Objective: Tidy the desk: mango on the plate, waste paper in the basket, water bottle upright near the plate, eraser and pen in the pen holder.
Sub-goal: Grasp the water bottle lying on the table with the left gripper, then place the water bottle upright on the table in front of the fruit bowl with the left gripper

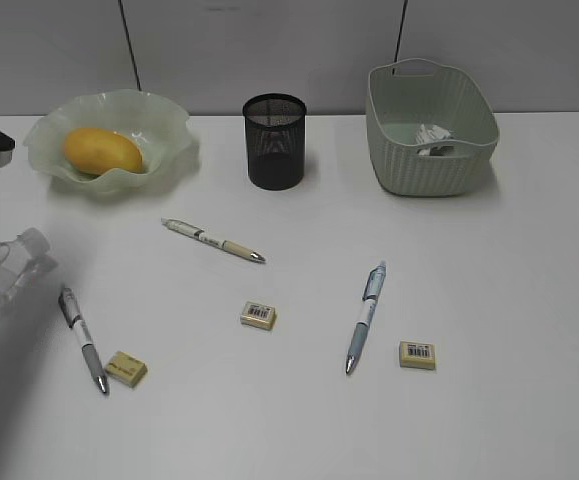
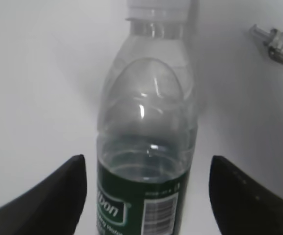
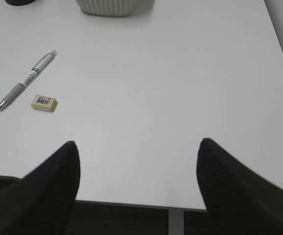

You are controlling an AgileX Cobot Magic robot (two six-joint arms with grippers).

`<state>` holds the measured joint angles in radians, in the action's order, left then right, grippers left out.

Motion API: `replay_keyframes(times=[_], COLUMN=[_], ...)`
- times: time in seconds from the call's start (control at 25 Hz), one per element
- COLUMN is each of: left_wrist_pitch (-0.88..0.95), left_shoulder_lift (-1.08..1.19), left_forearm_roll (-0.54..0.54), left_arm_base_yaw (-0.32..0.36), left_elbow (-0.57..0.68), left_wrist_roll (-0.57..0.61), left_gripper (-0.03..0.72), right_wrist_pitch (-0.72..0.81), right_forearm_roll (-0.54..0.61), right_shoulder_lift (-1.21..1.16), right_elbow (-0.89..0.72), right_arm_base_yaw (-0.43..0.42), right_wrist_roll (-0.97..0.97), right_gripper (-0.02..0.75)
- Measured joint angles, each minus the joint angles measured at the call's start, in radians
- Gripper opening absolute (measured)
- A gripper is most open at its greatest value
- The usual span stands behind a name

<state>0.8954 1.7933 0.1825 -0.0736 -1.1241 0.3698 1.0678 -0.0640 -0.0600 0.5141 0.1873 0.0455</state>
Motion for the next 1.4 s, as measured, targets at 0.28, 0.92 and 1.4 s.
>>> replay_keyframes(times=[0.28,0.92,1.4], left_wrist_pitch=[-0.001,-0.049,0.042], left_shoulder_lift=[0.097,0.176,0.172], left_forearm_roll=[-0.019,-0.071,-0.168], left_arm_base_yaw=[0.021,0.051,0.055], left_elbow=[-0.020,-0.039,-0.104], left_wrist_roll=[0.062,0.117,0.067], left_gripper=[0.593,0.548,0.508], right_wrist_pitch=[0.000,-0.001,-0.001], right_forearm_roll=[0.000,0.001,0.005], right_shoulder_lift=[0.000,0.000,0.000], right_elbow=[0.000,0.000,0.000], right_arm_base_yaw=[0.000,0.000,0.000], right_wrist_roll=[0.000,0.001,0.001], right_gripper=[0.585,0.585,0.585])
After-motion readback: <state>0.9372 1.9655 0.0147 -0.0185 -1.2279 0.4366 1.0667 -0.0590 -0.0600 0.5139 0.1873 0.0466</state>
